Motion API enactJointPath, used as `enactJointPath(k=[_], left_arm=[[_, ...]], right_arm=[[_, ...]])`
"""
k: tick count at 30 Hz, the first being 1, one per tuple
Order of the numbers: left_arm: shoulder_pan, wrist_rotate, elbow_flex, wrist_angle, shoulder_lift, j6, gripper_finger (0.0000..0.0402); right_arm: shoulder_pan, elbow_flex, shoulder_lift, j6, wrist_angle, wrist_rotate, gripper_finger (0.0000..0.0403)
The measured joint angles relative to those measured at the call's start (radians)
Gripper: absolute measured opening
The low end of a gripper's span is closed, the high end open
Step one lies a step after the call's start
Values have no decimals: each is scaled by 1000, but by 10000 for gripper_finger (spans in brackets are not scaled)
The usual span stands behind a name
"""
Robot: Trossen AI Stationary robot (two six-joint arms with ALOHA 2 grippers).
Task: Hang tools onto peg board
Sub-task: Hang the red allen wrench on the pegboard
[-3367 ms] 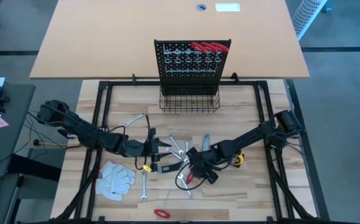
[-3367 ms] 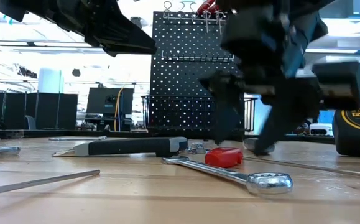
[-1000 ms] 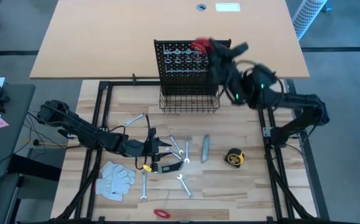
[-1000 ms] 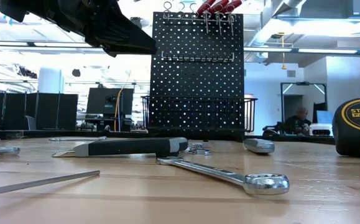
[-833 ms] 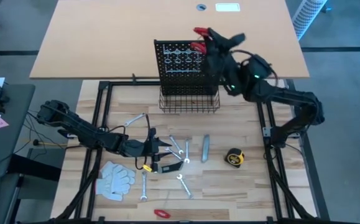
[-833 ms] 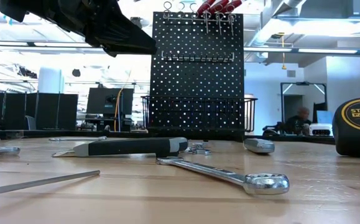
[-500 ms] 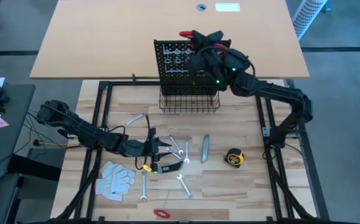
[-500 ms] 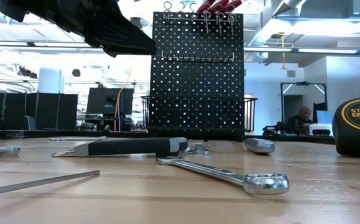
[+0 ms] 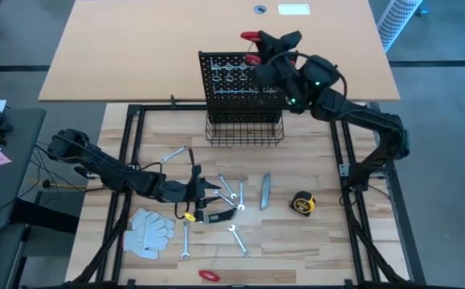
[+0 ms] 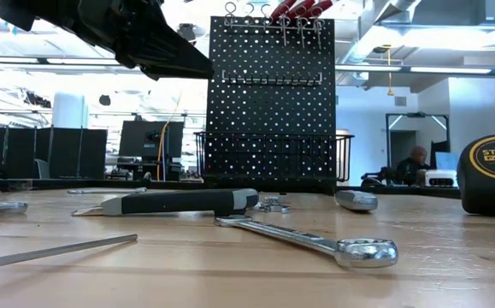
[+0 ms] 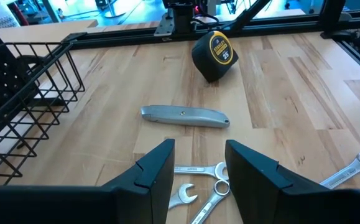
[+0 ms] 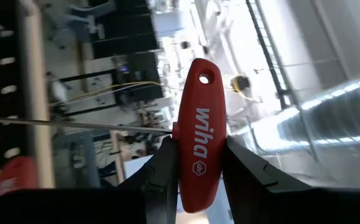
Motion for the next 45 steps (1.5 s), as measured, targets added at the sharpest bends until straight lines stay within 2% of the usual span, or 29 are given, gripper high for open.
enactJointPath(k=[4,10,19,27,45], left_arm=[[0,0,0,1,0,-3,138],[0,0,0,1,0,-5,138],[0,0,0,1,0,-6,138],[0,0,0,1,0,-6,138],[0,0,0,8,0,-3,138]], right_arm=[[-17,-2,5,57,-106,6,101],[-38,-2,5,86,-143,9,101],[-36,-1,1,81,-21,8,100],[-25,-1,1,79,-5,-22,100],[-50,-1,7,143,-234,-93,101]])
